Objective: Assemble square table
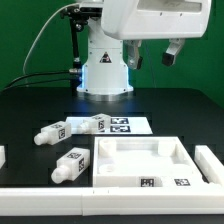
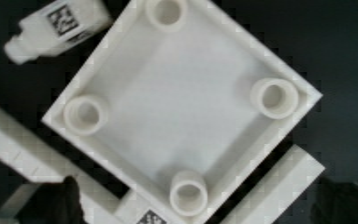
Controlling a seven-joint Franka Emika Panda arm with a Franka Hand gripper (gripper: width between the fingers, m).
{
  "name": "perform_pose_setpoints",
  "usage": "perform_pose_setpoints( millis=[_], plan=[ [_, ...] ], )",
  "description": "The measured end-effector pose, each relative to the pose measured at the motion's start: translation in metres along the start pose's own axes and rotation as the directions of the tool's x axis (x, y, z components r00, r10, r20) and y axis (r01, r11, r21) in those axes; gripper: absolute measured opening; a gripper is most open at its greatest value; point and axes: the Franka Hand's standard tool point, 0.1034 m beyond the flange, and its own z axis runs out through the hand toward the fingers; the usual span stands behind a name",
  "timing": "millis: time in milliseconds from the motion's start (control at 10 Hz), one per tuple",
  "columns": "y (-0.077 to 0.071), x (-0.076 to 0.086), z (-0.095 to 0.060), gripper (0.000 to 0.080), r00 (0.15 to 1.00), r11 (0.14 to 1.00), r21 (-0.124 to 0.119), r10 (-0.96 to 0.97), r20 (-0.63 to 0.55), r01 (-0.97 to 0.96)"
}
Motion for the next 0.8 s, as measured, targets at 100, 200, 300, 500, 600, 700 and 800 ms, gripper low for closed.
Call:
perform_pose_setpoints(
  millis=[100, 200, 300, 500, 600, 700, 800],
  plan=[
    [-0.001, -0.003, 0.002, 0.0650, 0.999, 0.999, 0.005, -0.054, 0.003, 0.054],
    [-0.002, -0.002, 0.002, 0.0650, 0.999, 0.999, 0.005, -0.039, 0.003, 0.039],
    [-0.002, -0.002, 0.003, 0.0650, 0.999, 0.999, 0.006, -0.041, 0.004, 0.041],
    [-0.002, -0.002, 0.006, 0.0650, 0.999, 0.999, 0.009, -0.036, 0.005, 0.036],
    [0.002, 0.007, 0.012, 0.0650, 1.000, 1.000, 0.018, 0.022, -0.022, -0.022],
    [0.006, 0.021, 0.019, 0.0650, 0.993, 0.994, 0.050, 0.097, -0.066, -0.093],
    [0.009, 0.033, 0.027, 0.0650, 0.979, 0.983, 0.090, 0.169, -0.110, -0.159]
  ],
)
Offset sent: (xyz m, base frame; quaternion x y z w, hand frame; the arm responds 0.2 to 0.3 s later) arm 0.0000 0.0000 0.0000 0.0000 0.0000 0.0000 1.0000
